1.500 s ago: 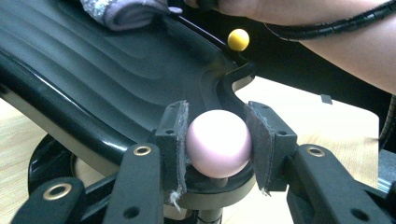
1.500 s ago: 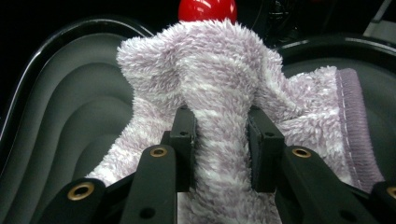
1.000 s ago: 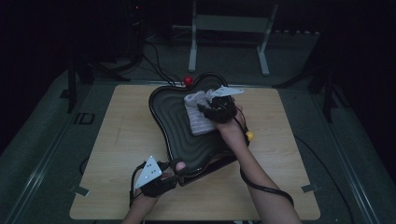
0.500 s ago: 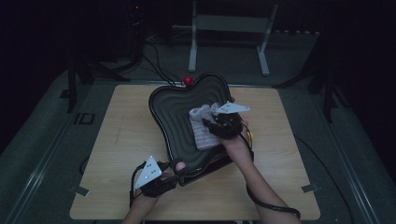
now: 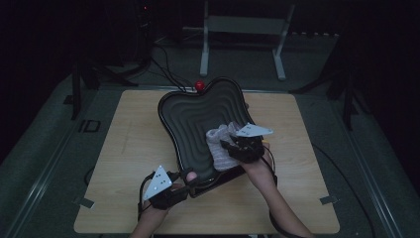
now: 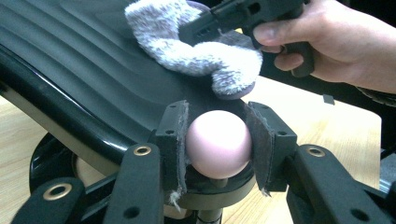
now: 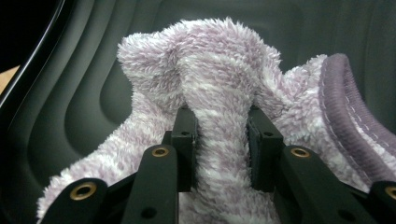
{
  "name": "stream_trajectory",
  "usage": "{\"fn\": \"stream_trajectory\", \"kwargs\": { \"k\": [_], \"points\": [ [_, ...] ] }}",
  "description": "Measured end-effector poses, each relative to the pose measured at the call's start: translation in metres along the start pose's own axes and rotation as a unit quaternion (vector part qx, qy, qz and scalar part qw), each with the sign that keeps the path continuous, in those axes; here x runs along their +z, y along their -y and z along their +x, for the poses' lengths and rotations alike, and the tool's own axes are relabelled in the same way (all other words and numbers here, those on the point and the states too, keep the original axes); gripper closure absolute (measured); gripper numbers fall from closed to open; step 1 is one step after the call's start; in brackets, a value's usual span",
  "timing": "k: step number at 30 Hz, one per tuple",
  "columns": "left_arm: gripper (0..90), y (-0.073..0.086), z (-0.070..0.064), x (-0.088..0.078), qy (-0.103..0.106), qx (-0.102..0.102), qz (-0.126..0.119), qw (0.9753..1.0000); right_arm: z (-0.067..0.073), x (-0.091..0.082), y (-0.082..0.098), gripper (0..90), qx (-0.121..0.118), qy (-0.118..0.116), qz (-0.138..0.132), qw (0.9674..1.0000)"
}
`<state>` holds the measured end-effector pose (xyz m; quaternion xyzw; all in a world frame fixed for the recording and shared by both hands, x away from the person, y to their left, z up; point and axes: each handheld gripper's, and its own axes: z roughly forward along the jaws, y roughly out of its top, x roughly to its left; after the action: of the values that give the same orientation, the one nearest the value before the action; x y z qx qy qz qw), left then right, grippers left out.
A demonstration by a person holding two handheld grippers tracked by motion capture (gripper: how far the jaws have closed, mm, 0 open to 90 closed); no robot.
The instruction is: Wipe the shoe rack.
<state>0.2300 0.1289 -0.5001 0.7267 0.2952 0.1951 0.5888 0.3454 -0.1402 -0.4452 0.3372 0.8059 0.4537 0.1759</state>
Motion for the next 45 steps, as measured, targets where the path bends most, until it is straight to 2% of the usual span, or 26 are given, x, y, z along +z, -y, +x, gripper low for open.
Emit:
{"fn": "stream_trajectory", "kwargs": {
  "k": [10,19,20,21,22,23,24,25,26,27,29,30,31,32,33,34,35,36,37,38,39,40,41,42,43,45],
  "points": [
    [60.5,0.0,0.0,0.0,0.001,0.002,-0.001,1.0,0.006,-0.007,0.012,69.4,-0.031,0.004,0.006,0.9995],
    [60.5,0.001,0.003,0.0,0.009,0.006,-0.004,0.9999,0.001,-0.008,0.012,68.9,0.004,-0.015,-0.006,0.9999],
    [60.5,0.001,0.002,0.0,0.008,0.007,-0.005,0.9999,0.001,-0.009,0.011,68.8,0.001,-0.017,-0.007,0.9998],
    [60.4,0.002,0.002,-0.001,0.009,0.009,-0.004,0.9999,-0.001,-0.01,0.009,69.2,0.026,-0.024,-0.013,0.9993],
    [60.5,0.001,0.003,-0.001,0.012,0.006,-0.003,0.9999,-0.002,-0.012,0.005,69.5,0.047,-0.036,-0.025,0.9979],
    [60.4,0.001,0.004,-0.001,0.012,0.004,-0.002,0.9999,-0.001,-0.015,0.001,69.5,0.043,-0.04,-0.037,0.9975],
    [60.4,0.001,0.002,0.0,0.007,0.008,-0.002,0.9999,0.001,-0.017,-0.008,69.6,0.037,-0.028,-0.049,0.9977],
    [60.4,0.001,0.002,0.0,0.007,0.008,-0.002,0.9999,0.0,-0.017,-0.016,69.5,0.05,-0.042,-0.053,0.9965],
    [60.4,0.0,0.003,-0.001,0.007,0.007,0.001,1.0,0.002,-0.018,-0.025,69.5,0.037,-0.04,-0.063,0.9965],
    [60.4,0.0,0.003,-0.001,0.007,0.008,0.001,0.9999,0.007,-0.019,-0.035,69.5,0.012,-0.013,-0.07,0.9974],
    [60.4,0.0,0.002,-0.001,0.006,0.008,0.003,0.9999,0.008,-0.016,-0.052,69.4,0.008,-0.029,-0.077,0.9965],
    [60.4,-0.001,0.003,-0.001,0.008,0.006,0.005,0.9999,0.01,-0.014,-0.059,69.4,0.006,-0.009,-0.087,0.9962],
    [60.4,-0.001,0.003,-0.001,0.008,0.005,0.004,0.9999,0.01,-0.009,-0.067,69.3,-0.008,-0.008,-0.084,0.9964],
    [60.4,0.0,0.002,-0.001,0.004,0.013,0.002,0.9999,0.009,-0.006,-0.072,69.3,-0.003,-0.016,-0.08,0.9967],
    [60.4,0.001,0.003,-0.001,0.007,0.005,0.0,1.0,0.008,-0.002,-0.077,69.2,0.003,-0.001,-0.091,0.9958],
    [60.4,0.0,0.003,-0.001,0.008,0.002,0.001,1.0,0.008,0.005,-0.084,69.1,-0.011,0.006,-0.087,0.9962],
    [60.4,-0.001,0.002,-0.001,0.004,0.015,0.006,0.9999,0.005,0.009,-0.088,69.1,-0.004,-0.005,-0.077,0.997],
    [60.4,-0.002,0.002,-0.001,0.006,0.006,0.009,0.9999,0.004,0.014,-0.093,69.1,0.008,0.001,-0.082,0.9966],
    [60.3,-0.002,0.003,-0.001,0.008,-0.004,0.009,0.9999,0.003,0.019,-0.099,69.0,-0.004,0.01,-0.08,0.9967],
    [60.4,-0.001,0.001,-0.002,0.003,0.014,0.008,0.9999,-0.001,0.024,-0.104,68.8,0.015,-0.003,-0.073,0.9972],
    [60.4,-0.001,0.002,-0.002,0.007,0.006,0.008,0.9999,-0.003,0.028,-0.109,68.8,0.026,-0.009,-0.075,0.9968],
    [60.4,-0.002,0.003,-0.002,0.009,-0.007,0.008,0.9999,-0.004,0.031,-0.113,68.8,0.021,0.006,-0.074,0.997],
    [60.3,-0.002,0.001,-0.002,0.004,0.018,0.011,0.9998,-0.005,0.035,-0.117,68.7,0.026,0.007,-0.066,0.9974],
    [60.3,-0.002,0.001,-0.002,0.004,0.018,0.011,0.9998,-0.009,0.041,-0.121,68.7,0.029,-0.006,-0.061,0.9977],
    [60.4,-0.002,0.001,-0.002,0.004,0.015,0.01,0.9998,-0.009,0.045,-0.124,68.8,0.036,0.015,-0.064,0.9972],
    [60.4,-0.001,0.002,-0.002,0.004,0.017,0.009,0.9998,-0.011,0.055,-0.13,68.7,0.032,-0.004,-0.051,0.9982]
  ]
}}
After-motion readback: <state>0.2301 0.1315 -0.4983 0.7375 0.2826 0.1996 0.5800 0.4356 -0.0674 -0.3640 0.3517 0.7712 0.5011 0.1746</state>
